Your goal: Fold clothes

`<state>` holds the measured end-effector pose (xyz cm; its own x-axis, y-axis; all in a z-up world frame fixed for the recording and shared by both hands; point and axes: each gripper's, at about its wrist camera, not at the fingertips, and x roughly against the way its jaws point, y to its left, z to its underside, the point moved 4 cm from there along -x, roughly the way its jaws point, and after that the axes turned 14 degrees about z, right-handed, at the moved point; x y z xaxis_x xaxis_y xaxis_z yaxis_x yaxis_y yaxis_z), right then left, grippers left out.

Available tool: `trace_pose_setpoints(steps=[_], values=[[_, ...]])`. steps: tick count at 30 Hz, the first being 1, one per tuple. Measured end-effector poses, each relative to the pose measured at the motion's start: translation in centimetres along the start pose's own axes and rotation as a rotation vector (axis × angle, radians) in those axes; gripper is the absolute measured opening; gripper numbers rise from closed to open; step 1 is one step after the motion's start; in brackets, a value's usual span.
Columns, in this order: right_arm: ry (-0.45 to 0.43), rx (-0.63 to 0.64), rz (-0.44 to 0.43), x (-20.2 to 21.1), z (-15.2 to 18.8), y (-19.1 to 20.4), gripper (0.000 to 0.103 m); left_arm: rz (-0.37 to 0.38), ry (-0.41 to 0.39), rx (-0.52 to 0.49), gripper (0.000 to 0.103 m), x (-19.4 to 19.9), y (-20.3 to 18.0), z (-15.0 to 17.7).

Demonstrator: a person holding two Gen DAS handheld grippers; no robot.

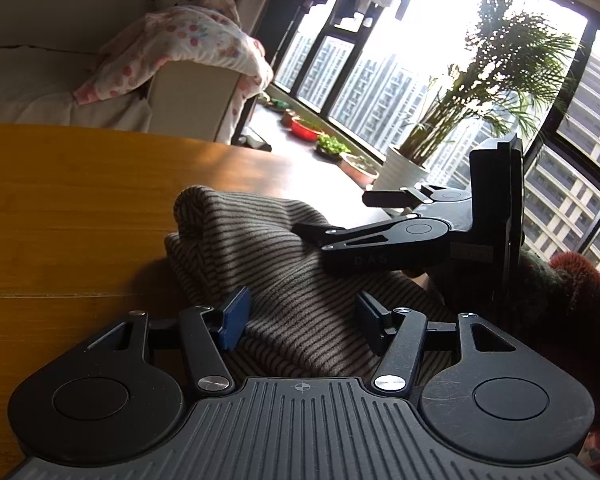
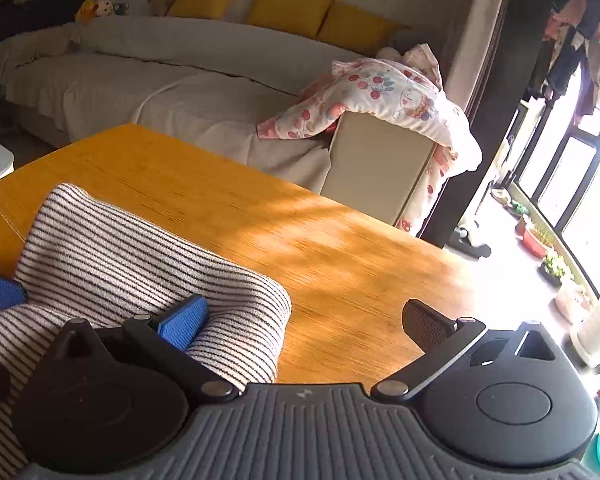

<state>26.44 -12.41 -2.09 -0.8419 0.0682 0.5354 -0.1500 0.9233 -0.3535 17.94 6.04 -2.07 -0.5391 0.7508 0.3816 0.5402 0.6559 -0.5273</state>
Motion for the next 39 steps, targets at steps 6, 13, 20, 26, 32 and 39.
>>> trace_pose_setpoints(steps=[6, 13, 20, 26, 32, 39], values=[[-0.021, -0.021, 0.038, 0.5, 0.7, -0.2, 0.103, -0.029, -0.056, 0.048, 0.07, 0.9, 0.7, -2.0], [-0.036, -0.046, 0.04, 0.5, 0.8, -0.4, 0.103, -0.2, -0.057, 0.048, 0.063, -0.4, 4.4, -4.2], [-0.056, -0.056, 0.062, 0.8, 1.1, -0.3, 0.103, -0.417, -0.128, -0.006, 0.058, 1.5, 5.5, -5.6], [-0.06, -0.057, 0.069, 1.0, 1.2, -0.1, 0.103, -0.115, -0.08, 0.104, 0.077, 3.8, 1.7, -3.1], [-0.057, -0.039, 0.087, 1.1, 1.0, 0.1, 0.103, -0.047, 0.078, 0.04, 0.085, 1.4, -1.1, 1.1], [-0.061, -0.035, 0.095, 1.5, 0.9, 0.0, 0.103, -0.042, 0.078, 0.066, 0.071, 1.2, 0.1, 2.3]])
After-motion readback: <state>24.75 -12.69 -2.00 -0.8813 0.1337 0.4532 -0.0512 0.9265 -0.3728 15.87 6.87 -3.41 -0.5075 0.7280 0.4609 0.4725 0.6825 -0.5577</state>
